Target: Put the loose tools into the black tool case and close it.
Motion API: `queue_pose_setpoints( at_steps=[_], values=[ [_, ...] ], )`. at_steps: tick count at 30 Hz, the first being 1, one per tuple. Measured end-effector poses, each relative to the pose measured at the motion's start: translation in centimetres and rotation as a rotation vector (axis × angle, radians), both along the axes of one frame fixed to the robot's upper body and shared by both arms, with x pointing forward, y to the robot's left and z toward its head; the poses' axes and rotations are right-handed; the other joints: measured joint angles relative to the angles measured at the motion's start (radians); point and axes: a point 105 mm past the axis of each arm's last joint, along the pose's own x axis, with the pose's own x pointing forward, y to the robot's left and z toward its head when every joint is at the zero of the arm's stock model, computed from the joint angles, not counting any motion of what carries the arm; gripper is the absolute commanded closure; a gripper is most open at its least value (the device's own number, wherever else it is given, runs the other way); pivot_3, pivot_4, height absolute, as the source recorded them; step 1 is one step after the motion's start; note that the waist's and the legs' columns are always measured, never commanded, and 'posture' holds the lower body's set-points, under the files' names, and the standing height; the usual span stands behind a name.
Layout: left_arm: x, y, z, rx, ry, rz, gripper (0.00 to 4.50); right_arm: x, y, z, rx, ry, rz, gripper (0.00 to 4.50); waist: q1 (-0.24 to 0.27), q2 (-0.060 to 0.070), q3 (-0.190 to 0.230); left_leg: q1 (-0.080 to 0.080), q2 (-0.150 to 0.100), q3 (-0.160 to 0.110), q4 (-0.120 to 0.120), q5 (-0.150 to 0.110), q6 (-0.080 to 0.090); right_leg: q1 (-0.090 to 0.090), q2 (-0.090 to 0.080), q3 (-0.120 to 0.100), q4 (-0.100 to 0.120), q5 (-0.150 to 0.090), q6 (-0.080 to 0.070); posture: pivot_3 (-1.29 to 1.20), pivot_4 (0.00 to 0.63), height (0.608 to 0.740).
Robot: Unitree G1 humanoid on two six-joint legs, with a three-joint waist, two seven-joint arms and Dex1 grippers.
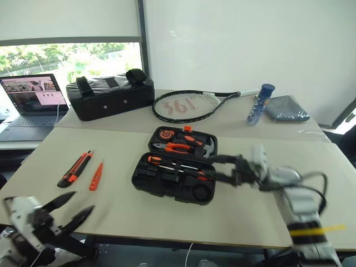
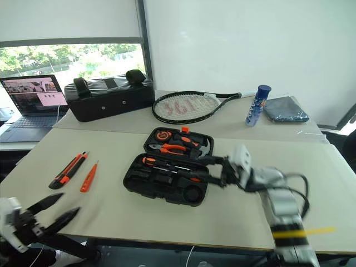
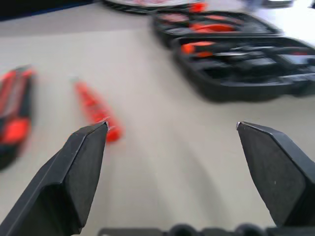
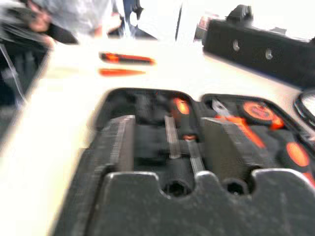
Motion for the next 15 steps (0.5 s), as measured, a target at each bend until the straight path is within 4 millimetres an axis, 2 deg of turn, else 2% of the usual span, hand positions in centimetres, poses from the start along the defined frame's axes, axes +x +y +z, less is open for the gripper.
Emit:
queue_pose_setpoints(
  at_steps=[1, 2, 5, 7, 12, 14, 15],
  values=[
    [-0.6, 0.8, -0.2, -0.008, -0.004, 0.072, 0.00, -1.2, -0.4, -0.4, 0.023, -0.009, 0.000, 0.12, 0.000, 0.000, 0.000, 0.001, 0.000, 0.000, 0.000, 0.000, 0.000, 0.001, 0.000, 0.000, 0.000, 0.000, 0.000, 0.00, 0.150, 0.740],
    [-1.2, 1.5, -0.6, -0.015, 0.007, 0.134, 0.00, -2.1, -0.6, -0.6, 0.044, -0.013, 0.002, 0.05, -0.005, -0.001, 0.000, 0.003, 0.001, 0.000, 0.000, 0.000, 0.000, 0.002, 0.001, 0.000, 0.000, 0.000, 0.000, 0.00, 0.150, 0.740],
    [-3.0, 3.9, -2.6, -0.052, 0.136, 0.352, 0.00, -3.6, -1.3, -1.6, 0.056, -0.007, -0.011, 0.05, -0.015, -0.003, 0.001, 0.011, 0.001, 0.000, 0.000, 0.000, 0.000, 0.011, 0.001, 0.000, 0.000, -0.007, 0.007, 0.00, 0.150, 0.740],
    [-3.5, 4.0, -3.2, -0.081, 0.166, 0.393, 0.00, -4.0, -1.7, -1.9, 0.078, 0.005, -0.034, 0.05, -0.014, -0.004, 0.002, 0.015, 0.001, 0.000, 0.000, 0.000, 0.000, 0.014, 0.001, 0.000, 0.000, -0.010, 0.002, 0.00, 0.150, 0.740],
    [-0.4, 3.1, -1.5, -0.151, 0.150, 0.379, 0.00, -4.0, -1.7, -1.7, 0.078, -0.024, -0.032, 0.05, -0.001, -0.008, 0.003, 0.016, 0.001, 0.000, 0.000, 0.000, -0.001, 0.014, 0.000, 0.000, 0.000, -0.011, -0.001, 0.00, 0.150, 0.740],
    [1.8, 2.9, 0.2, -0.149, 0.150, 0.373, 0.00, -3.9, -1.5, -1.5, 0.080, -0.033, -0.032, 0.05, 0.006, -0.008, 0.003, 0.016, 0.001, -0.001, 0.000, 0.000, -0.001, 0.014, 0.001, 0.000, 0.001, -0.008, 0.003, 0.00, 0.150, 0.740],
    [3.5, 2.4, 1.3, -0.133, 0.155, 0.356, 0.00, -3.9, -1.5, -1.4, 0.081, -0.039, -0.032, 0.05, 0.009, -0.008, 0.003, 0.016, 0.001, -0.001, 0.000, 0.000, -0.001, 0.014, 0.001, 0.000, 0.000, -0.007, 0.006, 0.00, 0.150, 0.740]
  ],
)
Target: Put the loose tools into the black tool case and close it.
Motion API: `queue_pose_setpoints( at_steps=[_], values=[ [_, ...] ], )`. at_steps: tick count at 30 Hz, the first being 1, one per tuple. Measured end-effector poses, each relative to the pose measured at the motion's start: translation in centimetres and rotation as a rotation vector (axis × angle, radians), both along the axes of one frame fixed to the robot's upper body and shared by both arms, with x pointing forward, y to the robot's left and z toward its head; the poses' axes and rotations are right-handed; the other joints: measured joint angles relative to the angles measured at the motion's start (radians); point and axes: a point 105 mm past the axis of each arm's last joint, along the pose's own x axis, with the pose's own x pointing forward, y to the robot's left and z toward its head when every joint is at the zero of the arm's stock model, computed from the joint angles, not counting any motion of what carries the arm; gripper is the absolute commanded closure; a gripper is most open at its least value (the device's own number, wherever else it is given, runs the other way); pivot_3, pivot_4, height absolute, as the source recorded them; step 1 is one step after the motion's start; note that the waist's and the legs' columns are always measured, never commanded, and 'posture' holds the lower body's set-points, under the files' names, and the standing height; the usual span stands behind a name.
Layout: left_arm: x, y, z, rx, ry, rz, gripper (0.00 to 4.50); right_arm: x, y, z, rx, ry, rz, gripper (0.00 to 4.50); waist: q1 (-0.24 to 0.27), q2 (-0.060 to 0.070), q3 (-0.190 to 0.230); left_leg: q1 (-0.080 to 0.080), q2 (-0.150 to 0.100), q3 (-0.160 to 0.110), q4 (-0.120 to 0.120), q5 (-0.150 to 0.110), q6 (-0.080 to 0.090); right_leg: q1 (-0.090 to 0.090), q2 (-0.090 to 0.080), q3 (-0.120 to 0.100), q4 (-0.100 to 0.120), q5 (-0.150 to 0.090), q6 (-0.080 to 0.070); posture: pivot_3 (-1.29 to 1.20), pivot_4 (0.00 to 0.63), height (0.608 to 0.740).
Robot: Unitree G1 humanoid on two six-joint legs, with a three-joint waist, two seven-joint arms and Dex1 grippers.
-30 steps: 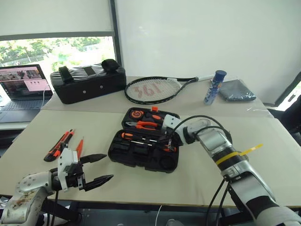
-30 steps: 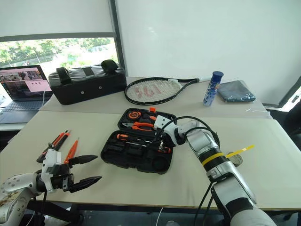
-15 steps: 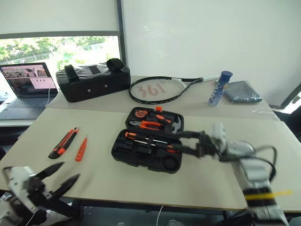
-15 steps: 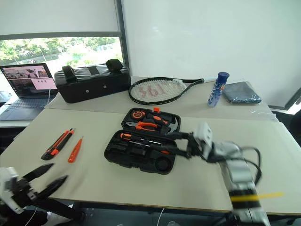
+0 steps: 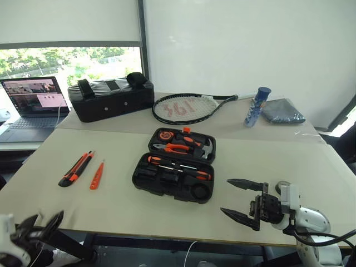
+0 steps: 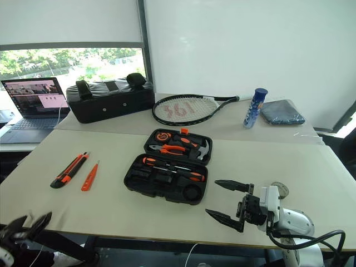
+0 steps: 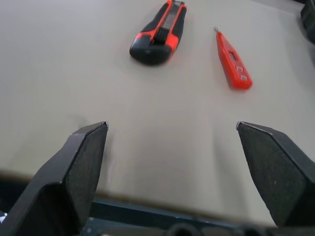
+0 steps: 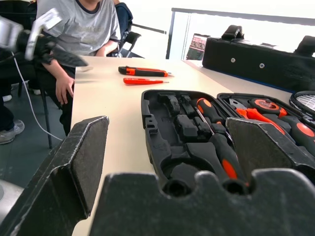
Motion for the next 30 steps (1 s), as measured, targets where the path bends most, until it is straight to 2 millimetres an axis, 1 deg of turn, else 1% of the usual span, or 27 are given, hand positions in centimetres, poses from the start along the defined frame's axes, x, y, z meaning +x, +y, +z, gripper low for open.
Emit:
queue_pose_setpoints(
  at_steps=[2, 3, 5, 9, 12, 17, 18, 19, 22, 23, 27, 28, 29, 30],
  values=[
    [2.2, -1.0, 1.1, 0.009, 0.024, -0.036, 0.00, 0.2, 0.2, 0.3, 0.001, -0.012, 0.006, 0.05, 0.002, 0.000, 0.000, -0.001, 0.000, 0.000, 0.000, 0.000, 0.000, -0.001, 0.000, 0.000, 0.000, 0.000, 0.000, 0.00, 0.150, 0.740],
    [3.7, -2.1, 1.6, 0.001, 0.048, -0.072, 0.00, 0.4, 0.4, 0.5, 0.001, -0.023, 0.008, 0.05, 0.003, 0.001, 0.000, -0.002, -0.001, -0.001, 0.000, 0.000, 0.000, -0.001, 0.000, 0.000, 0.000, 0.000, 0.000, 0.00, 0.150, 0.740],
    [5.1, -3.6, 1.7, -0.018, 0.103, -0.115, 0.00, 0.5, 0.6, 0.7, 0.001, -0.034, 0.017, 0.05, 0.001, 0.001, 0.000, -0.003, -0.001, -0.001, 0.000, -0.001, -0.002, -0.002, 0.000, 0.000, 0.000, 0.003, -0.005, 0.00, 0.150, 0.740],
    [7.2, -5.5, 0.7, -0.041, 0.250, -0.137, 0.00, 0.5, 1.0, 0.5, 0.005, -0.023, 0.023, 0.05, -0.002, 0.000, 0.001, -0.004, -0.001, -0.002, -0.001, -0.003, -0.004, -0.003, 0.001, -0.001, 0.000, 0.003, -0.005, 0.00, 0.150, 0.740],
    [8.3, -6.0, 0.2, -0.039, 0.364, -0.107, 0.00, 0.5, 1.4, 0.5, 0.007, -0.023, 0.029, 0.05, 0.000, 0.000, 0.001, -0.004, -0.001, -0.003, -0.001, -0.003, -0.004, -0.003, 0.001, -0.001, 0.000, 0.003, -0.005, 0.00, 0.150, 0.740],
    [9.5, -6.9, -0.1, -0.017, 0.456, -0.110, 0.00, 0.4, 1.7, 0.5, 0.010, -0.020, 0.037, 0.05, 0.003, 0.001, 0.001, -0.003, -0.002, -0.003, -0.001, -0.003, -0.004, -0.002, 0.000, -0.001, 0.000, 0.003, -0.005, 0.00, 0.150, 0.740],
    [9.7, -7.0, -0.1, -0.005, 0.467, -0.113, 0.52, 0.4, 1.8, 0.5, 0.010, -0.020, 0.039, 0.00, 0.003, 0.001, 0.001, -0.003, -0.002, -0.003, -0.001, -0.003, -0.004, -0.001, 0.000, -0.001, 0.000, 0.003, -0.005, 0.00, 0.150, 0.740],
    [9.8, -7.1, -0.1, 0.009, 0.478, -0.115, 0.71, 0.4, 1.8, 0.5, 0.010, -0.022, 0.039, 0.00, 0.003, 0.001, 0.001, -0.003, -0.002, -0.003, -0.001, -0.003, -0.004, -0.001, 0.000, -0.001, 0.000, 0.003, -0.005, 0.00, 0.150, 0.740],
    [9.8, -6.7, -0.3, 0.057, 0.513, -0.122, 1.78, 0.4, 1.8, 0.6, 0.013, -0.025, 0.033, 0.00, 0.003, 0.001, 0.001, -0.002, -0.002, -0.003, -0.001, -0.003, -0.004, -0.001, 0.000, 0.000, 0.000, 0.003, -0.005, 0.00, 0.150, 0.740],
    [9.8, -6.6, -0.4, 0.065, 0.518, -0.116, 2.20, 0.4, 1.8, 0.6, 0.014, -0.026, 0.030, 0.00, 0.003, 0.002, 0.001, -0.002, -0.002, -0.003, -0.001, -0.003, -0.004, -0.001, 0.000, 0.000, 0.000, 0.003, -0.005, 0.00, 0.150, 0.740],
    [9.8, -5.8, -0.5, 0.078, 0.521, -0.094, 3.65, 0.5, 1.8, 0.6, 0.014, -0.025, 0.024, 0.00, 0.003, 0.002, 0.001, -0.002, -0.002, -0.003, -0.001, -0.003, -0.004, -0.001, 0.000, 0.000, 0.000, 0.003, -0.005, 0.00, 0.150, 0.740],
    [9.9, -5.8, -0.5, 0.075, 0.516, -0.096, 3.92, 0.5, 1.8, 0.6, 0.013, -0.024, 0.023, 0.00, 0.003, 0.002, 0.001, -0.002, -0.003, -0.003, -0.001, -0.003, -0.004, -0.001, 0.000, 0.000, 0.000, 0.003, -0.005, 0.00, 0.150, 0.740],
    [9.9, -5.8, -0.5, 0.073, 0.510, -0.101, 4.07, 0.5, 1.8, 0.6, 0.013, -0.025, 0.022, 0.00, 0.003, 0.002, 0.001, -0.002, -0.003, -0.003, -0.001, -0.003, -0.004, -0.001, -0.001, 0.000, 0.000, 0.003, -0.005, 0.00, 0.150, 0.740],
    [10.0, -5.8, -0.5, 0.070, 0.503, -0.108, 4.07, 0.5, 1.8, 0.6, 0.014, -0.025, 0.021, 0.00, 0.004, 0.002, 0.001, -0.002, -0.003, -0.003, -0.001, -0.003, -0.004, -0.001, -0.001, 0.000, 0.000, 0.003, -0.005, 0.00, 0.150, 0.740]
  ],
)
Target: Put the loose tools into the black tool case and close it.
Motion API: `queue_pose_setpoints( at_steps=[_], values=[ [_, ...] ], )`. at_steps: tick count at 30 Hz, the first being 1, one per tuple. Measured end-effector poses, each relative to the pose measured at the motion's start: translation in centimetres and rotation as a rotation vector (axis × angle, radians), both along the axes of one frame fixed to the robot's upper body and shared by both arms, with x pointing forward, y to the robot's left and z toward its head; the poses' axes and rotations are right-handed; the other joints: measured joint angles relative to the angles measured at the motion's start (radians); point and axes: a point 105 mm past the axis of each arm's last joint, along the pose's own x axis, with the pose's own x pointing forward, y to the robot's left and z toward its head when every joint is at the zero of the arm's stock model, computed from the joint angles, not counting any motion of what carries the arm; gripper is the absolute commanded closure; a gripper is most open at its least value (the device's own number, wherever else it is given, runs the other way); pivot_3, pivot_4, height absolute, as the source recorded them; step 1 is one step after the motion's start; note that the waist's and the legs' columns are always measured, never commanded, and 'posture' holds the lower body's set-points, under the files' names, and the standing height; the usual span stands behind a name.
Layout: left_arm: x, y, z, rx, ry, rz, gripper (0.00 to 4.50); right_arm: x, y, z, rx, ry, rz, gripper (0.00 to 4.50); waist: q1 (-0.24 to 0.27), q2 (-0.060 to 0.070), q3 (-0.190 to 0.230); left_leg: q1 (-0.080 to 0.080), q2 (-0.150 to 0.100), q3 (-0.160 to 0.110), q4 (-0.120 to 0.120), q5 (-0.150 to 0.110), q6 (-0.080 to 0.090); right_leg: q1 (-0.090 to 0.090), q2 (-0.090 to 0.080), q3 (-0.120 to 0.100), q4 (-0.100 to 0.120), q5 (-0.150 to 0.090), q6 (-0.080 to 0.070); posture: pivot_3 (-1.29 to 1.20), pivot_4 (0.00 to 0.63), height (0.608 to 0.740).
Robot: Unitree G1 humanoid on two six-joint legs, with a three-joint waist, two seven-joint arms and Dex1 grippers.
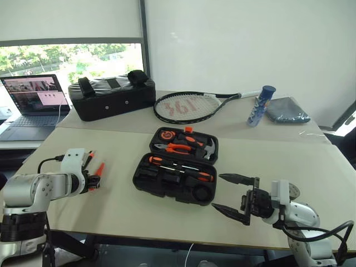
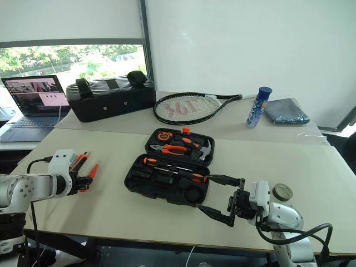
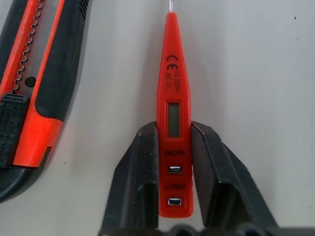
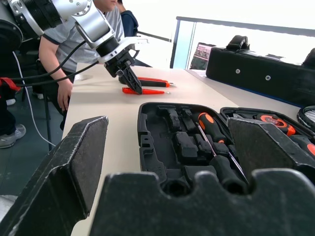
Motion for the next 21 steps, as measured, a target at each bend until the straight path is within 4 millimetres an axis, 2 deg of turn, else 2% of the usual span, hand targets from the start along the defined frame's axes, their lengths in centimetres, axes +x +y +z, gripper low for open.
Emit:
queue_pose_setpoints(
  at_steps=[1, 3, 6, 8, 10, 12, 14, 17, 21],
  values=[
    [0.1, -0.1, 0.1, -0.008, -0.015, -0.009, 4.07, 0.0, 0.0, 0.0, 0.000, 0.000, -0.001, 0.00, 0.001, 0.000, 0.000, 0.000, 0.000, 0.000, 0.000, 0.000, 0.000, 0.000, 0.000, 0.000, 0.000, 0.000, 0.000, 0.00, 0.150, 0.740],
    [0.9, -2.0, 1.1, -0.099, -0.162, -0.153, 4.07, -0.1, -0.2, -0.2, -0.005, 0.004, -0.008, 0.00, 0.005, -0.001, 0.001, -0.002, 0.000, 0.000, 0.000, 0.000, -0.001, -0.001, -0.001, -0.001, 0.000, 0.000, 0.000, 0.00, 0.150, 0.740],
    [1.3, -5.4, 5.3, -0.174, -0.433, -0.472, 4.07, -0.1, -0.4, 0.0, -0.016, -0.001, -0.021, 0.00, 0.007, -0.003, 0.002, -0.005, 0.000, 0.000, 0.000, 0.001, -0.002, -0.003, -0.001, -0.002, -0.001, 0.000, -0.001, 0.00, 0.150, 0.740],
    [0.8, -6.8, 8.2, -0.139, -0.577, -0.685, 4.07, -0.4, -0.7, 0.2, -0.026, -0.012, -0.032, 0.00, 0.007, -0.003, 0.002, -0.005, 0.000, 0.000, 0.000, 0.001, -0.001, -0.002, -0.001, -0.002, -0.002, 0.000, 0.000, 0.00, 0.150, 0.740],
    [0.7, -7.8, 9.6, -0.044, -0.648, -0.888, 4.07, -0.5, -1.2, 0.2, -0.038, -0.011, -0.055, 0.00, 0.009, -0.002, 0.002, -0.005, 0.000, 0.000, 0.000, 0.001, -0.001, -0.002, -0.001, -0.002, -0.003, 0.000, 0.000, 0.00, 0.150, 0.740],
    [0.6, -9.0, 9.0, 0.035, -0.638, -1.092, 4.07, -0.6, -1.5, 0.2, -0.039, -0.011, -0.072, 0.00, 0.011, -0.001, 0.002, -0.004, -0.001, 0.001, 0.000, 0.001, -0.001, -0.001, -0.001, -0.001, -0.004, 0.000, 0.000, 0.00, 0.150, 0.740],
    [1.0, -10.3, 7.0, 0.118, -0.553, -1.315, 4.07, -1.0, -1.6, 0.1, -0.041, -0.007, -0.081, 0.00, 0.015, -0.001, 0.002, -0.005, -0.001, 0.001, 0.001, 0.001, -0.001, -0.001, 0.000, -0.001, -0.004, 0.000, 0.001, 0.00, 0.150, 0.740],
    [2.4, -11.8, 5.4, 0.174, -0.480, -1.488, 4.07, -1.3, -1.6, 0.2, -0.039, -0.009, -0.095, 0.00, 0.026, -0.001, 0.003, -0.007, -0.001, 0.000, 0.002, 0.001, -0.001, -0.001, 0.001, -0.002, -0.006, 0.000, 0.002, 0.00, 0.150, 0.740],
    [4.4, -14.0, 4.9, 0.264, -0.447, -1.618, 4.07, -1.8, -1.1, 0.7, -0.027, -0.030, -0.097, 0.00, 0.029, -0.001, 0.003, -0.010, -0.002, 0.000, 0.003, 0.001, 0.001, -0.002, 0.000, 0.000, -0.008, 0.001, 0.004, 0.00, 0.150, 0.740]
  ],
)
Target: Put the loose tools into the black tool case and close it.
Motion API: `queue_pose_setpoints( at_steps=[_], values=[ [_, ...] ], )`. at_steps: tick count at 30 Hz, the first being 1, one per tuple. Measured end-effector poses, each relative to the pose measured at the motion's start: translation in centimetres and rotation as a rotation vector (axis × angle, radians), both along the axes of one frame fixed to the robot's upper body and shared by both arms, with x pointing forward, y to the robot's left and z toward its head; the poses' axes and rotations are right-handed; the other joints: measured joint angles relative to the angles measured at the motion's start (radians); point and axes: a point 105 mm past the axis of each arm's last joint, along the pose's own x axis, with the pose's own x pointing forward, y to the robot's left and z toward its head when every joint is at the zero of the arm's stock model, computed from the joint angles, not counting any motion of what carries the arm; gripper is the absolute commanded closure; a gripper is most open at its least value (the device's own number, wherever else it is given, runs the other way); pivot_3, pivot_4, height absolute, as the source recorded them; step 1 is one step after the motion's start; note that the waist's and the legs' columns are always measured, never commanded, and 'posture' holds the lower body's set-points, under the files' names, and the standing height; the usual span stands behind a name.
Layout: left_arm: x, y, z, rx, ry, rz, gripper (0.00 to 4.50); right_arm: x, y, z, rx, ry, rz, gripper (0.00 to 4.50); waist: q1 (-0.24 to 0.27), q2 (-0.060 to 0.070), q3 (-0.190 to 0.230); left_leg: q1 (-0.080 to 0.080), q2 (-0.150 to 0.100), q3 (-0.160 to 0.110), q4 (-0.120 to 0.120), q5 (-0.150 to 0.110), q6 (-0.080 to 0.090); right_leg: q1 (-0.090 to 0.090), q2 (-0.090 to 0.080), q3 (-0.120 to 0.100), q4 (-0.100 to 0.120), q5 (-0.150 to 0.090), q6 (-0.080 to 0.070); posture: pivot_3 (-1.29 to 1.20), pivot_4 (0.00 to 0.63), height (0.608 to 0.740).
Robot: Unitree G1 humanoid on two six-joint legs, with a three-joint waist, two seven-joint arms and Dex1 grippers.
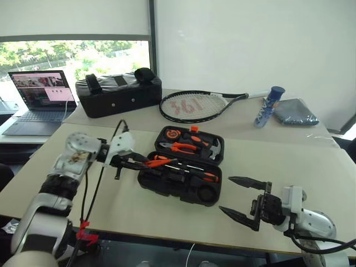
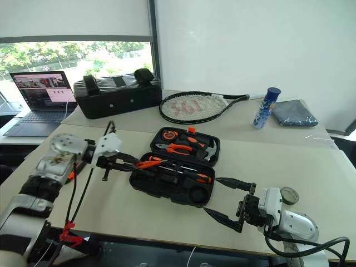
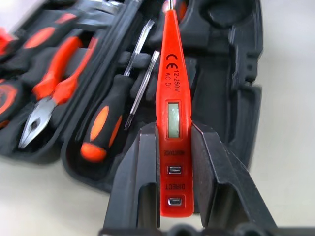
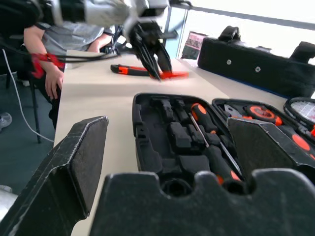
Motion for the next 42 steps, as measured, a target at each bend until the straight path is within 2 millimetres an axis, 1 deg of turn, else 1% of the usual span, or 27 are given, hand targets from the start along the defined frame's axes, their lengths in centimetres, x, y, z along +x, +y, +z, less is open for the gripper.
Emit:
queue_pose_setpoints(
  at_steps=[1, 4, 6, 8, 9, 11, 13, 14, 20, 28, 33, 42],
  values=[
    [0.6, -0.7, -0.1, 0.023, -0.006, -0.015, 4.07, -0.2, 0.1, 0.1, 0.002, -0.005, 0.000, 0.00, -0.001, 0.000, 0.000, 0.000, 0.000, 0.000, 0.000, 0.000, 0.001, 0.000, 0.000, 0.000, -0.001, 0.000, 0.000, 0.00, 0.150, 0.740],
    [1.0, -1.8, -0.8, 0.062, -0.001, -0.063, 4.07, -0.6, 0.4, 0.4, 0.008, -0.008, -0.008, 0.00, -0.009, 0.000, 0.000, -0.001, 0.000, 0.000, 0.000, -0.001, 0.001, -0.001, 0.000, 0.001, -0.001, 0.000, 0.001, 0.00, 0.150, 0.740],
    [1.0, -2.1, -1.6, 0.098, 0.013, -0.088, 4.07, -0.7, 0.8, 0.5, 0.013, -0.004, -0.004, 0.00, -0.012, 0.000, 0.000, -0.001, 0.000, 0.000, 0.000, -0.001, 0.002, -0.001, 0.000, 0.001, 0.000, 0.000, 0.001, 0.00, 0.150, 0.740],
    [0.9, -2.0, -2.4, 0.142, 0.028, -0.101, 4.07, -0.8, 1.1, 0.7, 0.019, -0.001, -0.006, 0.00, -0.014, 0.000, 0.000, -0.001, 0.000, 0.000, 0.000, -0.001, 0.002, -0.001, 0.000, 0.000, 0.000, 0.000, 0.001, 0.00, 0.150, 0.740],
    [1.0, -2.0, -2.5, 0.149, 0.022, -0.103, 4.07, -0.8, 1.2, 0.9, 0.023, -0.003, -0.009, 0.00, -0.014, 0.000, 0.000, -0.001, 0.000, -0.001, 0.000, -0.001, 0.001, -0.001, 0.000, 0.001, 0.001, 0.000, 0.001, 0.00, 0.150, 0.740],
    [1.3, -1.8, -2.3, 0.175, 0.013, -0.093, 4.07, -0.9, 1.5, 1.1, 0.027, -0.006, -0.010, 0.00, -0.013, 0.000, 0.000, 0.000, -0.001, -0.001, 0.000, -0.001, 0.001, 0.000, 0.000, 0.000, 0.001, 0.000, 0.001, 0.00, 0.150, 0.740],
    [1.6, -1.6, -2.4, 0.198, 0.013, -0.071, 4.07, -1.0, 1.8, 1.3, 0.032, -0.002, -0.009, 0.00, -0.012, 0.000, 0.000, 0.001, -0.001, -0.001, 0.000, -0.001, 0.001, 0.001, 0.000, 0.001, 0.002, -0.004, 0.007, 0.00, 0.150, 0.740],
    [1.8, -1.7, -2.4, 0.208, 0.008, -0.062, 4.07, -1.1, 1.9, 1.3, 0.035, 0.002, -0.011, 0.00, -0.011, 0.000, 0.000, 0.001, -0.001, -0.001, 0.000, -0.001, 0.001, 0.001, 0.000, 0.000, 0.002, -0.004, 0.008, 0.00, 0.150, 0.740],
    [2.3, -2.2, -2.8, 0.258, -0.012, -0.045, 4.07, -1.1, 2.1, 1.1, 0.046, 0.024, -0.023, 0.00, -0.006, 0.000, 0.000, 0.001, -0.001, -0.001, 0.000, -0.001, 0.001, 0.001, 0.000, 0.000, 0.002, -0.003, 0.005, 0.00, 0.150, 0.740],
    [2.3, -2.6, -2.8, 0.315, -0.037, -0.086, 4.07, -0.8, 2.4, 1.8, 0.065, 0.020, -0.032, 0.00, -0.004, 0.000, 0.000, 0.003, -0.001, -0.001, 0.000, 0.000, 0.001, 0.002, 0.000, 0.001, 0.004, -0.004, 0.007, 0.00, 0.150, 0.740],
    [2.2, -2.6, -2.9, 0.340, -0.047, -0.107, 4.07, -0.8, 2.5, 1.9, 0.068, 0.026, -0.035, 0.00, -0.005, 0.000, 0.000, 0.003, -0.001, -0.001, 0.000, 0.000, 0.002, 0.002, 0.000, 0.001, 0.004, -0.004, 0.007, 0.00, 0.150, 0.740],
    [2.5, -2.5, -3.0, 0.402, -0.057, -0.089, 4.07, -0.6, 2.6, 2.2, 0.071, 0.018, -0.038, 0.00, -0.010, 0.000, 0.000, 0.007, -0.001, -0.001, 0.000, 0.002, 0.003, 0.003, 0.000, 0.001, 0.008, -0.004, 0.008, 0.00, 0.150, 0.740]
  ],
)
